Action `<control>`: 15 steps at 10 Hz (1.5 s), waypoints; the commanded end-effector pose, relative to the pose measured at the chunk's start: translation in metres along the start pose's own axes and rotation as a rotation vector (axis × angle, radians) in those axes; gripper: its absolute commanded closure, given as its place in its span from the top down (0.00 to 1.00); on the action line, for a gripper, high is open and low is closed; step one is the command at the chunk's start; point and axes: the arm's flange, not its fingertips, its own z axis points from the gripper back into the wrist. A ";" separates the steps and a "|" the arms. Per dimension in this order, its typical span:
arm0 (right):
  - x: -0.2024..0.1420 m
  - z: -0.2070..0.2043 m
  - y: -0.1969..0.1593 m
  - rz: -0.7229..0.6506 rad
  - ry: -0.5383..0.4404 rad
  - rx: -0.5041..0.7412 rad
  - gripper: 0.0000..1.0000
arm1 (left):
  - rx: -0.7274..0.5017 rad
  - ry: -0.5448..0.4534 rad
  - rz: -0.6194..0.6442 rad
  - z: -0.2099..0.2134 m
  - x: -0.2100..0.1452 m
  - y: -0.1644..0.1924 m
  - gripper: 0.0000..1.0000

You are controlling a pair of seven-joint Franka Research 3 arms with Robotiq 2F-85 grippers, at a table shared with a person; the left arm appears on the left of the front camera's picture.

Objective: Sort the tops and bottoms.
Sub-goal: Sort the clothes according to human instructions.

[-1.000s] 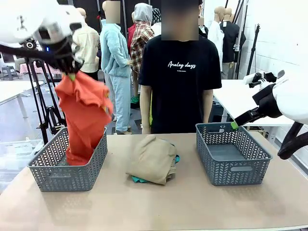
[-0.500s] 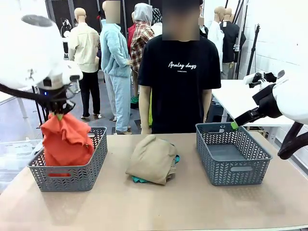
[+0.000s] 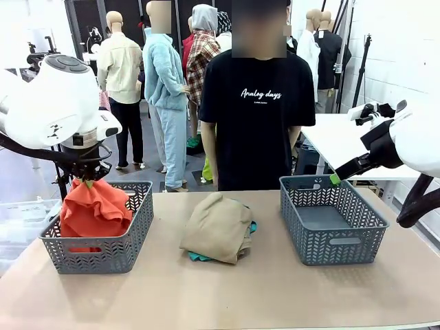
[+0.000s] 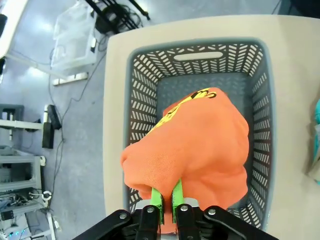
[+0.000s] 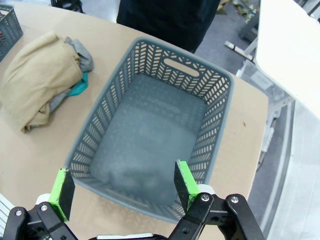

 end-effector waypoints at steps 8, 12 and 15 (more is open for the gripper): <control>0.000 -0.003 -0.001 -0.013 -0.009 0.017 1.00 | -0.050 0.010 0.019 -0.008 0.002 -0.009 1.00; 0.000 -0.003 -0.001 -0.013 -0.009 0.017 1.00 | -0.050 0.010 0.019 -0.008 0.002 -0.009 1.00; 0.000 -0.003 -0.001 -0.013 -0.009 0.017 1.00 | -0.050 0.010 0.019 -0.008 0.002 -0.009 1.00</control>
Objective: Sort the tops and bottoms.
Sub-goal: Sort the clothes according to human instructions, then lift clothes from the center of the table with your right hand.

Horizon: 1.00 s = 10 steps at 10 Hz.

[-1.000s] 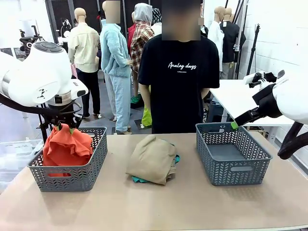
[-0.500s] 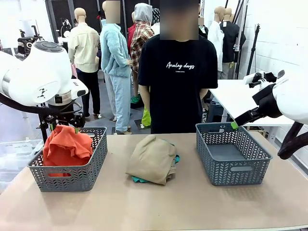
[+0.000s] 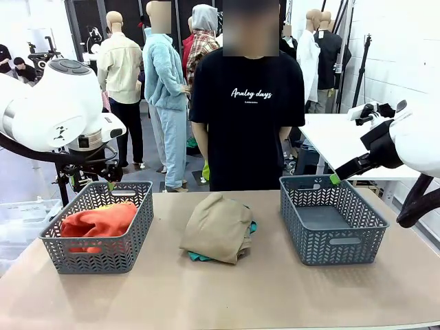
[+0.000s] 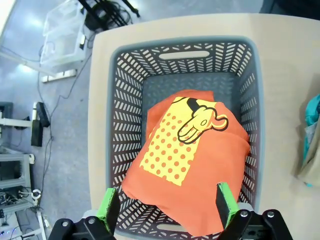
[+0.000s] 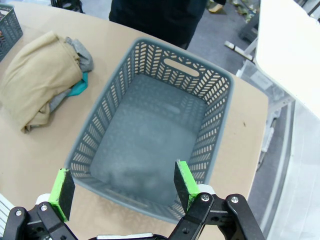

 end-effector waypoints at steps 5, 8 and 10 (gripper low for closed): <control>0.000 -0.003 -0.001 -0.013 -0.009 0.017 1.00 | 0.000 -0.006 -0.002 -0.001 -0.001 0.000 1.00; 0.000 -0.003 -0.001 -0.013 -0.009 0.017 1.00 | 0.000 -0.006 -0.002 -0.001 -0.001 0.000 1.00; 0.000 -0.003 -0.001 -0.013 -0.009 0.017 1.00 | 0.000 -0.006 -0.002 -0.001 -0.001 0.000 1.00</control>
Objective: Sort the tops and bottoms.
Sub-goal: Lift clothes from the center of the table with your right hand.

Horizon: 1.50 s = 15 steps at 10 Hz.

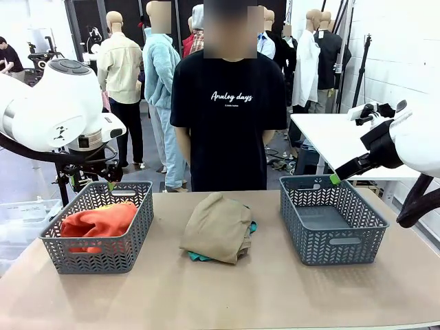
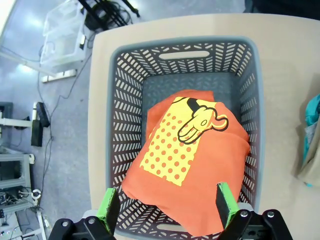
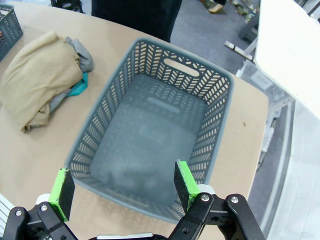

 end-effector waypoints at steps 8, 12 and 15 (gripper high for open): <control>0.000 -0.003 -0.001 -0.013 -0.009 0.017 1.00 | -0.114 -0.237 -0.018 0.079 -0.025 -0.006 1.00; 0.000 -0.003 -0.001 -0.013 -0.009 0.017 1.00 | -0.409 -0.478 -0.011 0.190 -0.067 0.033 1.00; 0.000 -0.003 -0.001 -0.013 -0.009 0.017 1.00 | -0.539 -0.629 -0.161 0.235 -0.088 0.029 1.00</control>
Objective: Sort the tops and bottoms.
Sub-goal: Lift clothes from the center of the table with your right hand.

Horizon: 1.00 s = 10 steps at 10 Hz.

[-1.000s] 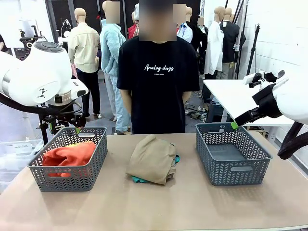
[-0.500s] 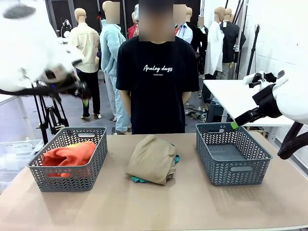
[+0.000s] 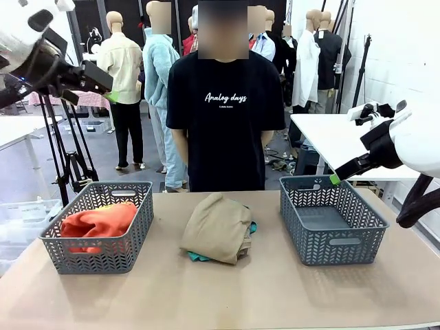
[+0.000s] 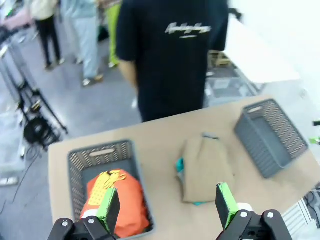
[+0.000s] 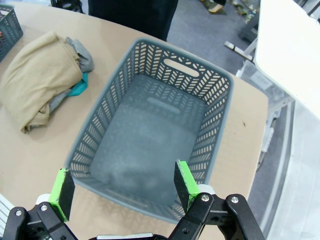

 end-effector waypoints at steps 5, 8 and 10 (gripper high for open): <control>0.000 -0.003 -0.001 -0.013 -0.009 0.017 1.00 | -0.157 0.067 -0.029 -0.019 -0.010 -0.002 1.00; 0.000 -0.003 -0.001 -0.013 -0.009 0.017 1.00 | -0.120 0.051 -0.031 -0.020 -0.010 -0.009 1.00; 0.000 -0.003 -0.001 -0.013 -0.009 0.017 1.00 | -0.120 0.051 -0.031 -0.020 -0.010 -0.009 1.00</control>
